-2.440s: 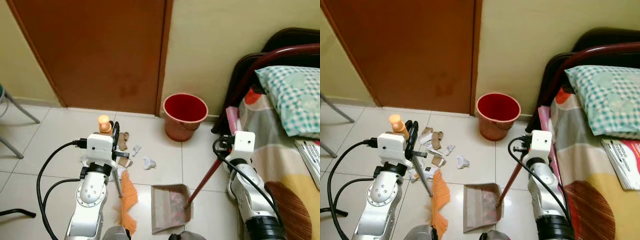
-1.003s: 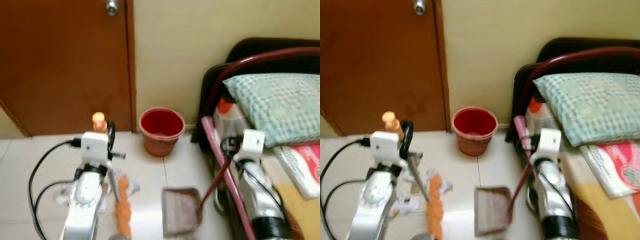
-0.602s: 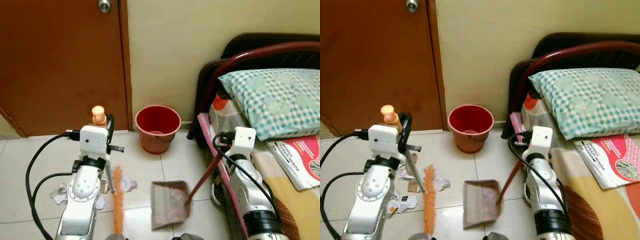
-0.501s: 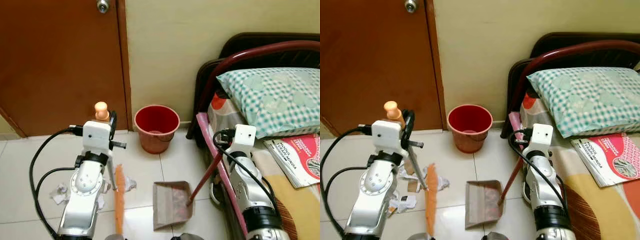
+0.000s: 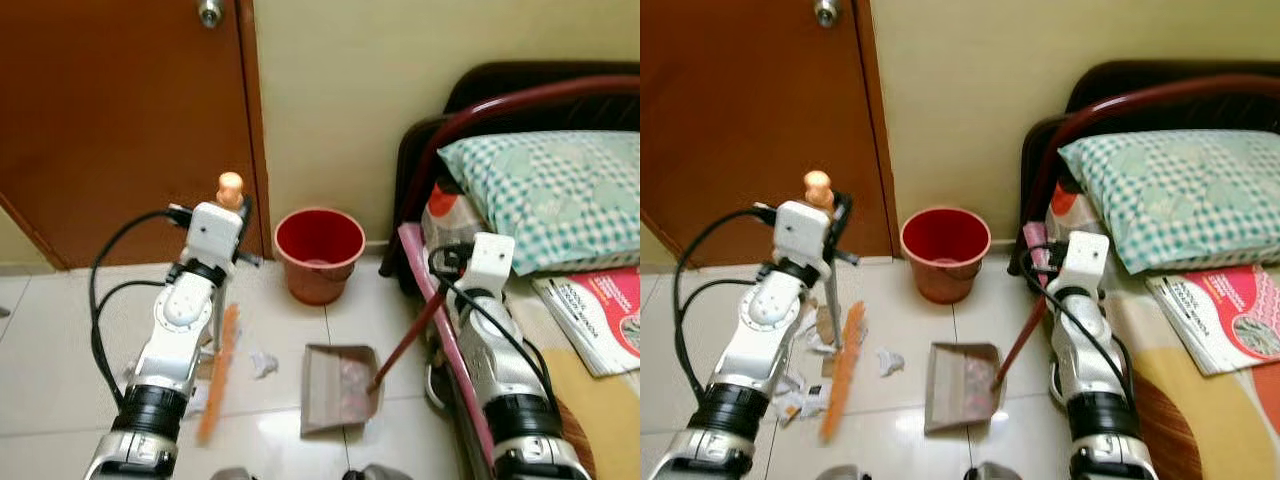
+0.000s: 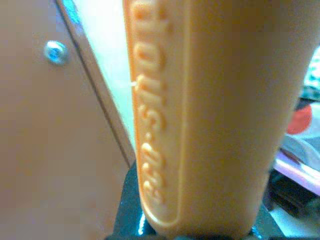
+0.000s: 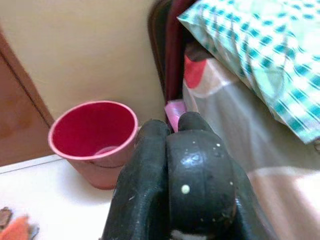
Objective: Sweep floor
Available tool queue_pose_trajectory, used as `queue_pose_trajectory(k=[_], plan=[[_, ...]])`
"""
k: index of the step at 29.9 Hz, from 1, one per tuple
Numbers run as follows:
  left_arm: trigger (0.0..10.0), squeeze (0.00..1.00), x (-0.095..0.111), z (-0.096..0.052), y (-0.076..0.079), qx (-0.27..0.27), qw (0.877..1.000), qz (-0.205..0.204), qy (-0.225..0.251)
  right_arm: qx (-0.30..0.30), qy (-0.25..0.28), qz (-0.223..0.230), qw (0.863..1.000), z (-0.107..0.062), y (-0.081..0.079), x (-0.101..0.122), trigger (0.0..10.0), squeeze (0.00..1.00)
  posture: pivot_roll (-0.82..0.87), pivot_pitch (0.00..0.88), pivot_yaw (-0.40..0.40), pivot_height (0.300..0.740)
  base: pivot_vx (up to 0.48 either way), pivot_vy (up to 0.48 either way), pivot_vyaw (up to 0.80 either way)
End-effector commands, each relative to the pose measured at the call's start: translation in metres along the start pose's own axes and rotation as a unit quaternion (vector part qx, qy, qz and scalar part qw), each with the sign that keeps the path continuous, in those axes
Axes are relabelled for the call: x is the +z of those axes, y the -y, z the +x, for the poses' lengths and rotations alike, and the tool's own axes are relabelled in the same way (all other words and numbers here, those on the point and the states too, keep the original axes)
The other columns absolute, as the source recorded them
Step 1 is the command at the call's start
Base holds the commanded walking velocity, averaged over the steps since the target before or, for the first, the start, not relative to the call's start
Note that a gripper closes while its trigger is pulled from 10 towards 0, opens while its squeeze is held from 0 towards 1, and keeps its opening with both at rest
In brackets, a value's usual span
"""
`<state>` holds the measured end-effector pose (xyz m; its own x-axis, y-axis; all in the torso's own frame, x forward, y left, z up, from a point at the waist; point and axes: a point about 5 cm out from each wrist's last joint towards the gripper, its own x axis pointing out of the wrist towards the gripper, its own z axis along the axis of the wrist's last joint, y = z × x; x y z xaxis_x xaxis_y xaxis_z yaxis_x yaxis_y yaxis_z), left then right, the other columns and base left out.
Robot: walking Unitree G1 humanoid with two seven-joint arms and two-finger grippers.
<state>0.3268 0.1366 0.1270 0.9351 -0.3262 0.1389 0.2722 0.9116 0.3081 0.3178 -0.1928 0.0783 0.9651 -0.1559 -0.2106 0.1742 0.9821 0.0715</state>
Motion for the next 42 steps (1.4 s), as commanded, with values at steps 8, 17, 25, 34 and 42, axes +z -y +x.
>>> queue_pose_trajectory(k=[8, 17, 25, 34, 42], plan=[[10.0, 0.0, 0.006, 0.021, 0.013, -0.037, 0.999, -0.011, 0.027, -0.038, 0.042, 0.019, 0.998, 0.01, -0.001, 0.018, 10.0, 0.0, -0.03, 0.141, 0.0, 0.74, 0.0, 0.0, 0.0], [10.0, 0.0, -0.011, 0.011, 0.049, -0.148, 0.988, -0.049, -0.006, -0.06, 0.041, 0.001, 0.997, 0.022, -0.004, 0.018, 10.0, 0.0, 0.01, 0.206, 0.021, 0.74, 0.0, 0.0, 0.0], [10.0, 0.0, 0.003, 0.007, 0.064, -0.144, 0.984, -0.098, 0.024, -0.07, 0.02, -0.025, 0.997, 0.023, -0.014, 0.008, 10.0, 0.0, 0.01, 0.231, 0.004, 0.74, 0.0, 0.0, 0.0], [10.0, 0.0, 0.024, 0.001, 0.079, -0.124, 0.974, -0.181, 0.048, -0.053, -0.008, -0.029, 0.998, 0.023, -0.025, -0.005, 10.0, 0.0, 0.0, 0.227, -0.013, 0.74, 0.0, 0.0, 0.0], [10.0, 0.0, 0.052, 0.004, 0.104, -0.137, 0.958, -0.244, 0.068, -0.039, -0.02, -0.034, 0.998, 0.022, -0.031, -0.013, 10.0, 0.0, -0.01, 0.197, -0.017, 0.74, 0.0, 0.0, 0.0]])
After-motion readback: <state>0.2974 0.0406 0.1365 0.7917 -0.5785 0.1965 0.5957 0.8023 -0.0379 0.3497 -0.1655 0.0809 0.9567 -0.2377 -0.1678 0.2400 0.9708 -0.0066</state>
